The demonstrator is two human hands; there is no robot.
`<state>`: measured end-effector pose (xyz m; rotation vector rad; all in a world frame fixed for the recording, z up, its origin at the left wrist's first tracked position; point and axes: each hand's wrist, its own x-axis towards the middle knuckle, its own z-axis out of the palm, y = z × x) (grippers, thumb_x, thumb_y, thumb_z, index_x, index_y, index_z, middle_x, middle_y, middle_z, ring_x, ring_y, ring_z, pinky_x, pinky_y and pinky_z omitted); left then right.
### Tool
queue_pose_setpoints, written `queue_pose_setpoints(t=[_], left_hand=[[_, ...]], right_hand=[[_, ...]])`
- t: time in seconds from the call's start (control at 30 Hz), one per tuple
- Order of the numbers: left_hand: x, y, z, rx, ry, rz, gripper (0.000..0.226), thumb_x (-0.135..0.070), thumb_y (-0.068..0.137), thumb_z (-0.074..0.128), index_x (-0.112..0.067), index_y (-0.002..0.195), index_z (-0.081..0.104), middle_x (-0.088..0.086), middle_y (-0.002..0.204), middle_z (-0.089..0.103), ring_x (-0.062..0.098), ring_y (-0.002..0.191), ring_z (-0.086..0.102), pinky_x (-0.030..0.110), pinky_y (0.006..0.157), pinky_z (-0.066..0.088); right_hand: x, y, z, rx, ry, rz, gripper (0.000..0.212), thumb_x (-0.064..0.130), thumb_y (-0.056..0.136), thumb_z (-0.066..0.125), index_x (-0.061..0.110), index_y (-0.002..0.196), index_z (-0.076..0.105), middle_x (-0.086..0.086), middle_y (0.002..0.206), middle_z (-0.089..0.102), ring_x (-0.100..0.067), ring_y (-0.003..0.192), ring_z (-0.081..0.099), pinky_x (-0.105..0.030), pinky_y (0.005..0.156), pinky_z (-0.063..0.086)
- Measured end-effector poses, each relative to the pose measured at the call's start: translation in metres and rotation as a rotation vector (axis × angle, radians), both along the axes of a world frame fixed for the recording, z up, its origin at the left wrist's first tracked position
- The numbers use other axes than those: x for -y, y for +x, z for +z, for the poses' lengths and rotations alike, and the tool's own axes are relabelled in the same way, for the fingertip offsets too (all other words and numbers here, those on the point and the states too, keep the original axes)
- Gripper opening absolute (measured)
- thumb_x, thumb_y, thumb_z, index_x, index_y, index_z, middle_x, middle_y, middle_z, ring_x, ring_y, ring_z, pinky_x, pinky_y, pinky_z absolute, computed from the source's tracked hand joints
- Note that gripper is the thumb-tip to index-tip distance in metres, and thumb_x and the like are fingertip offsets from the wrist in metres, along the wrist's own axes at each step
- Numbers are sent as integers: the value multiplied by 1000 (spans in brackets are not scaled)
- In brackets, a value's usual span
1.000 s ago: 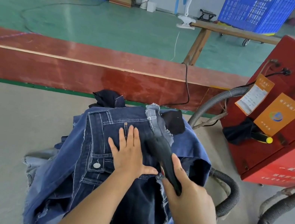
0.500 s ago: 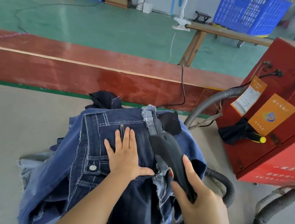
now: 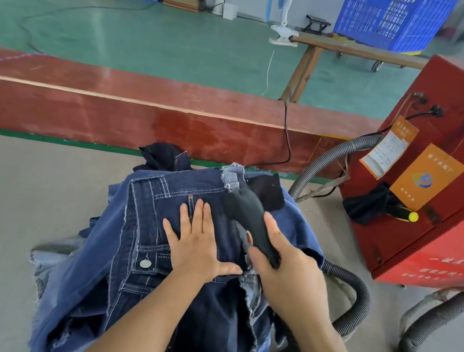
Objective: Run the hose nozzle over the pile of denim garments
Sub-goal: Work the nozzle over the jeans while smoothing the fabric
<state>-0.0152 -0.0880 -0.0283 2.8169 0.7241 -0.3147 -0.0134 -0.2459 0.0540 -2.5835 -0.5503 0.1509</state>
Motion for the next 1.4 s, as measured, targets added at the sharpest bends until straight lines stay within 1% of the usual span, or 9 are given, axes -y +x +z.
queue_pose_setpoints(t=[0.17,0.33,0.47,0.6,0.83,0.97,1.07,1.27,1.4], left_hand=[[-1,2,0,-1,-8,0,146,-89,57,54,-10,146,-29,3,156,-32,33,143,-28,64,110,-11],[-2,3,-3,-2,-6,7,147,-90,55,54,-10,145,-31,3,156,-32,33,143,-29,64,110,-12],[0,2,-3,15,-6,10,146,-89,55,55,-9,146,-28,3,157,-31,33,143,-27,64,110,-11],[0,1,3,-6,-6,3,140,-88,60,52,-10,148,-25,3,157,-29,33,144,-25,63,112,-9],[9,-14,26,-158,-37,-75,140,-97,57,33,-7,150,-20,9,159,-22,38,146,-10,62,113,4],[8,-13,41,25,41,-9,119,-87,61,-3,-11,148,29,7,154,31,36,140,27,64,112,0],[0,-6,39,226,195,1,85,-80,80,18,-18,127,51,-1,130,53,29,128,42,63,115,3],[-3,4,13,106,88,-30,135,-87,61,50,-13,151,-17,4,159,-23,32,143,-27,68,108,-10],[-2,4,3,46,12,-24,144,-87,57,55,-13,144,-32,0,155,-34,30,141,-33,69,108,-7]], right_hand=[[29,-26,12,48,174,-66,56,58,83,51,78,115,9,22,54,55,4,57,55,-10,54,43],[40,-54,-3,-5,-85,-82,67,61,88,46,76,111,-16,18,109,65,-7,116,56,-18,82,46],[23,-57,-17,49,-176,-45,65,63,93,35,70,125,-21,13,100,64,-8,96,63,-19,68,44],[3,-27,-13,-30,9,-22,60,53,94,46,56,145,14,11,88,66,-10,80,63,-22,61,41],[31,-24,26,64,289,-118,61,52,82,58,79,117,16,27,57,58,7,61,56,-6,57,43],[51,-43,29,20,262,-165,62,52,77,62,83,109,18,25,63,62,5,64,58,-7,60,43],[57,-58,21,-36,230,-161,66,50,78,67,84,108,20,29,76,63,4,69,60,-7,59,42],[63,-69,12,10,211,-185,68,43,75,73,81,109,27,34,73,62,3,69,64,-7,62,44],[59,-69,6,6,143,-158,69,49,80,67,79,114,16,20,100,68,-1,85,66,-10,70,45]])
